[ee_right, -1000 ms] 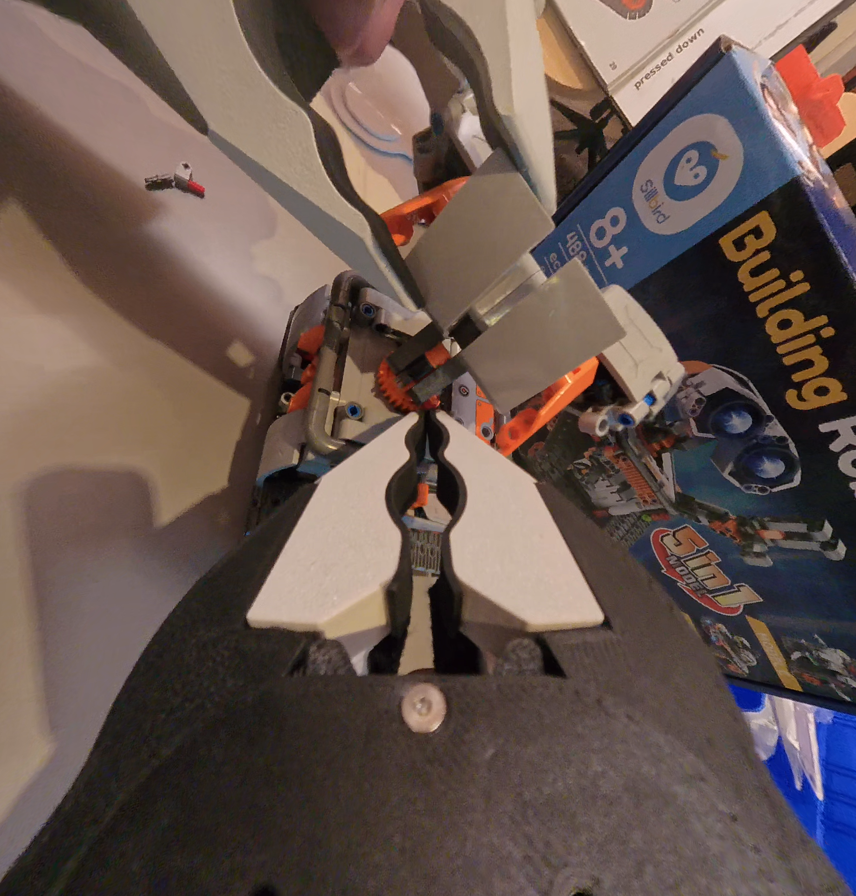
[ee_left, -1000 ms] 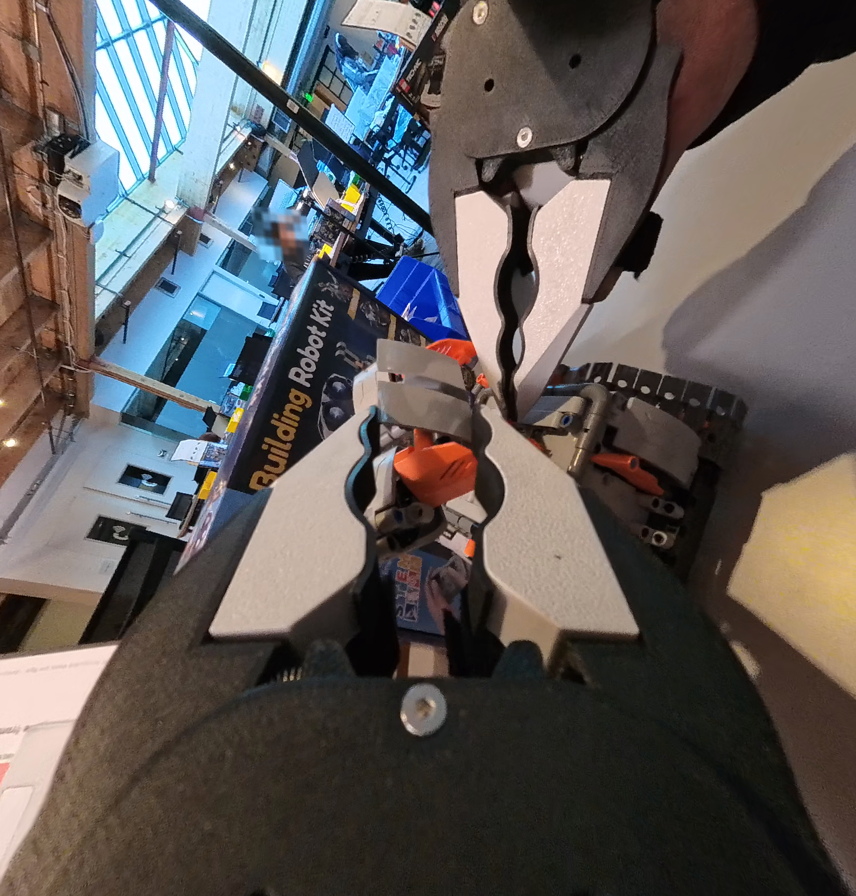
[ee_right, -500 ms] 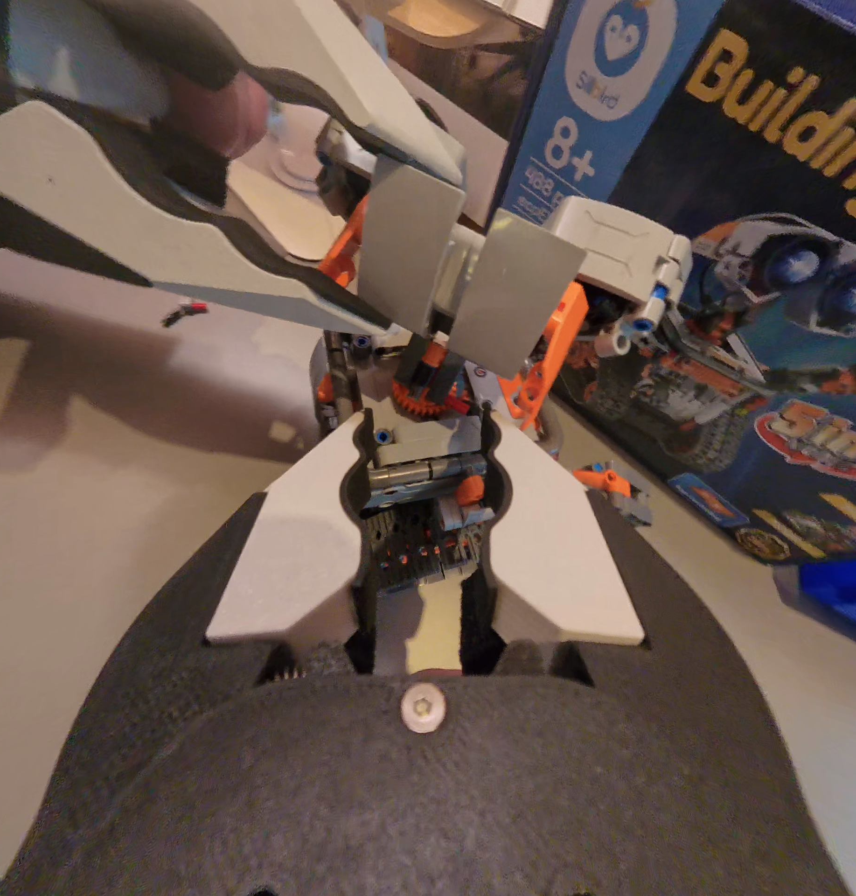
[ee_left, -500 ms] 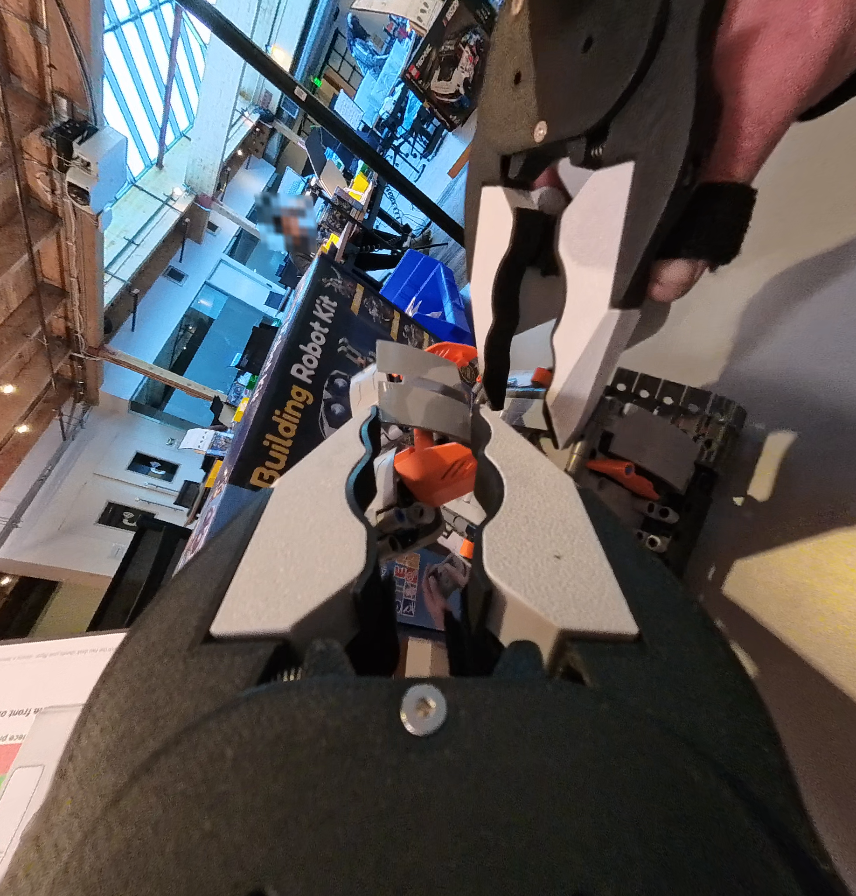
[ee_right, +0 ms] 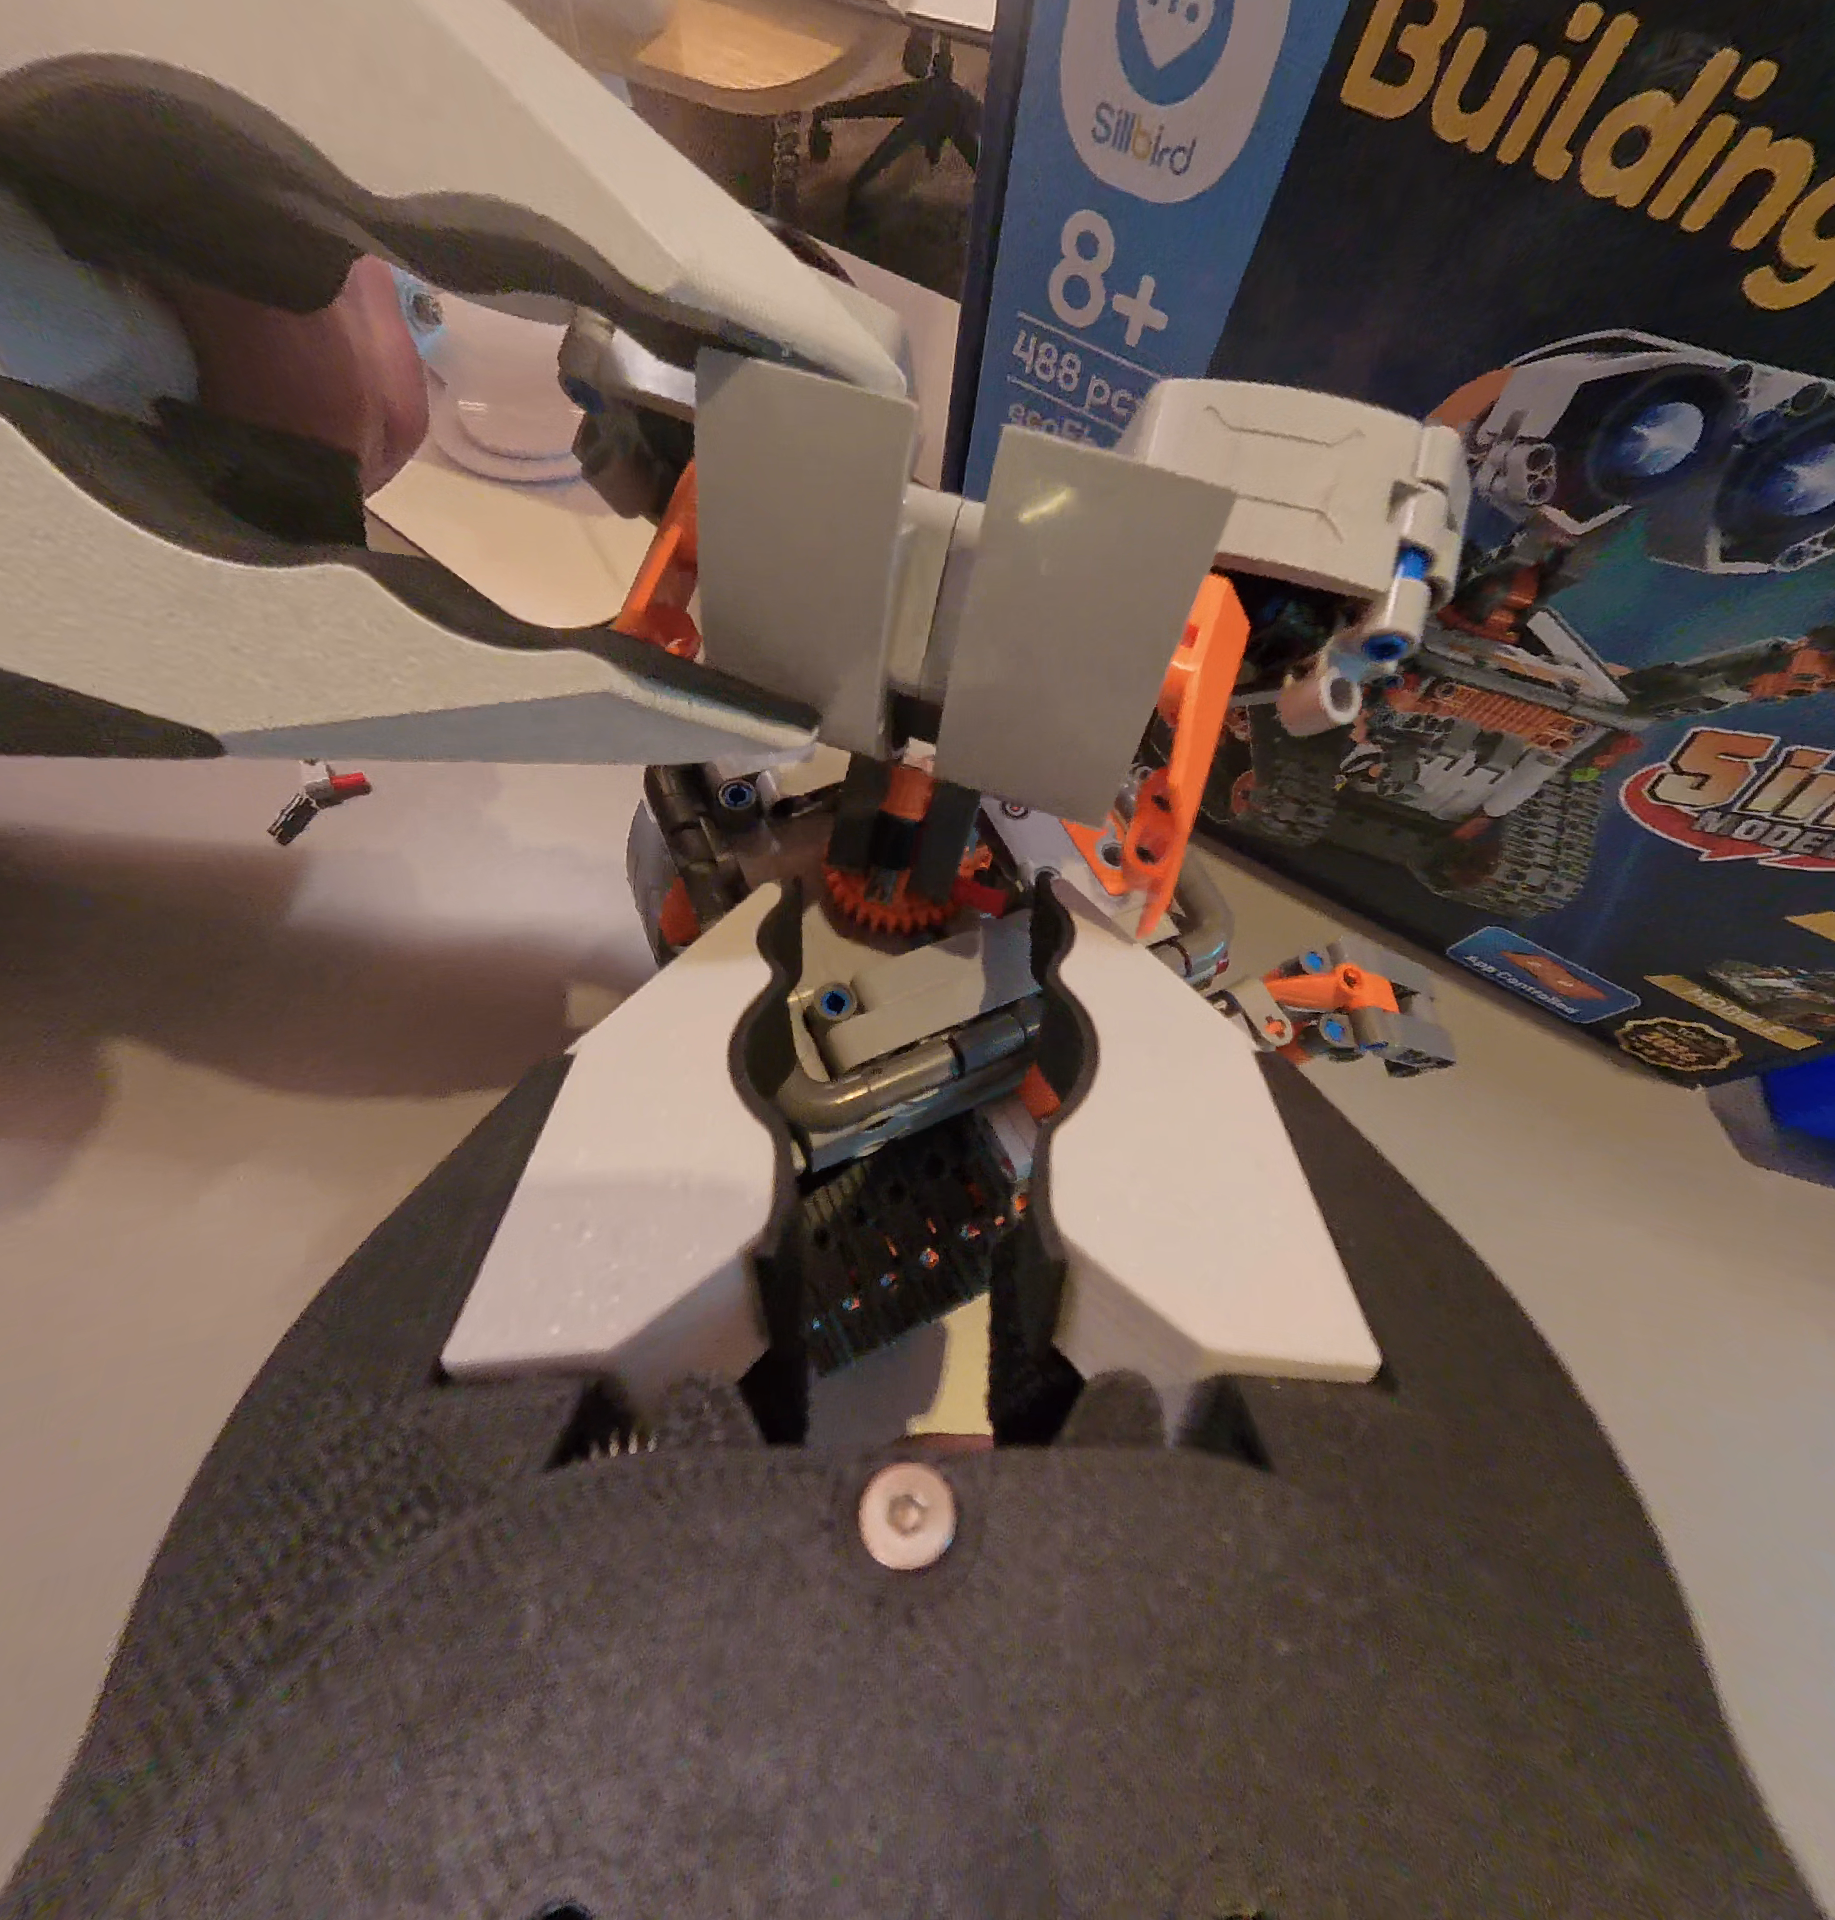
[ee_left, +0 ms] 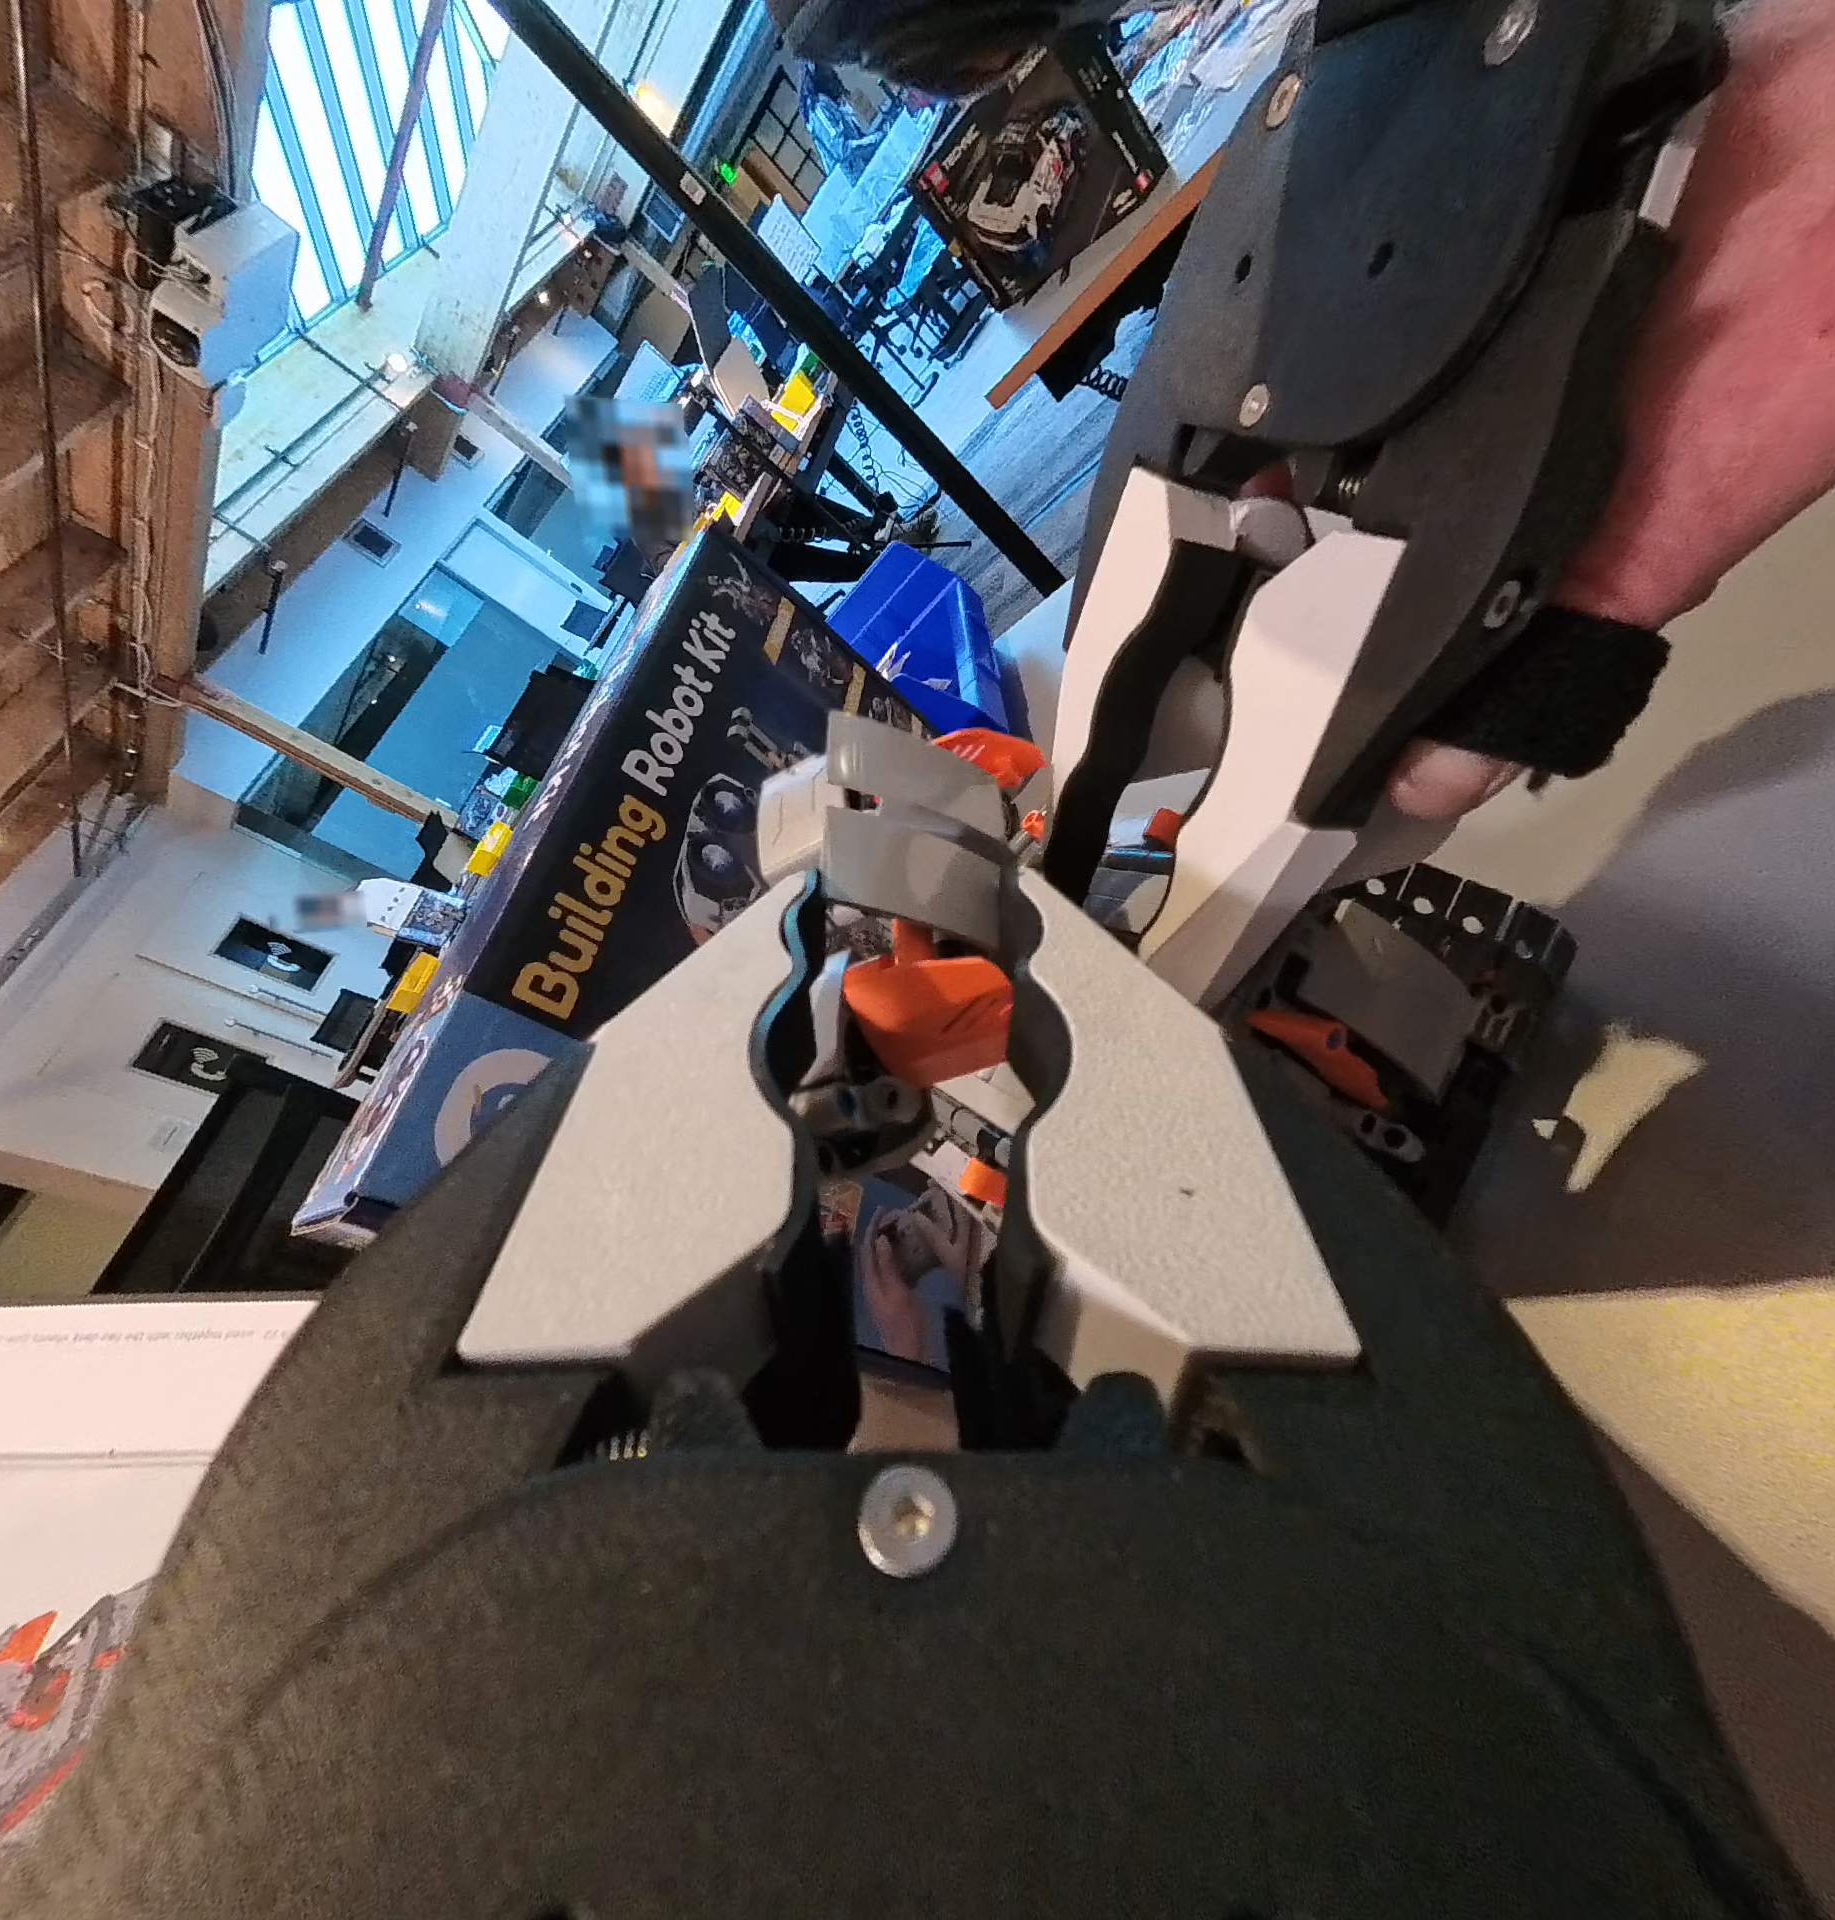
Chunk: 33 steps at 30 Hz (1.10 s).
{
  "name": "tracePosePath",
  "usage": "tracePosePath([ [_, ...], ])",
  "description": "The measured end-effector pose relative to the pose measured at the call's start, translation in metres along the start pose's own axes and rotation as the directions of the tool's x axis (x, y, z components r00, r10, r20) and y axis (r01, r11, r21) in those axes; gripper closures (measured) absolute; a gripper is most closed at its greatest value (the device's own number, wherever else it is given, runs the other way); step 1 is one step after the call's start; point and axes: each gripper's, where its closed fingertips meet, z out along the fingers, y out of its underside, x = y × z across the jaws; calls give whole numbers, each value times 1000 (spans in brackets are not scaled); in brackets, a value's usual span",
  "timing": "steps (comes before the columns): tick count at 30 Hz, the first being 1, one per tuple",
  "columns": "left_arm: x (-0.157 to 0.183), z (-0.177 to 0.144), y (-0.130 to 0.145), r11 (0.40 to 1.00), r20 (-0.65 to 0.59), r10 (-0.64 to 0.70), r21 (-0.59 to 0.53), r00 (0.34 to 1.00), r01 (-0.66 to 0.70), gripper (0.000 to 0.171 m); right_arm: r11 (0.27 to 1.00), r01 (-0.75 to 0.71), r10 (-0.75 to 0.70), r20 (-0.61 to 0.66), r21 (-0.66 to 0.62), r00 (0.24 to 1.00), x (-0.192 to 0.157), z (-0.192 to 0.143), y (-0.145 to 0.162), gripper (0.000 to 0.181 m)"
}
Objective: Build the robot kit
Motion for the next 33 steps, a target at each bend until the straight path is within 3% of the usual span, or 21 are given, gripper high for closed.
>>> tracePosePath([
  [6,0,-1,2,1000,-2,-20,14,1000,20,139,998,63,-63,-84,-12,994,-1,2,-1,148],
  [21,4,-9,3,998,-41,-52,17,998,53,144,998,23,-22,-36,52,999,-2,0,2,149],
  [24,-7,-15,4,994,-57,-110,10,992,111,128,998,33,-31,-41,53,999,-3,0,1,149],
  [27,-8,-13,9,973,-168,-232,-28,958,230,117,998,40,-38,-43,56,998,-4,-1,1,150],
  [33,-8,-12,13,963,-247,-267,-46,932,264,116,996,60,-58,-32,65,998,-4,-1,1,151],
])
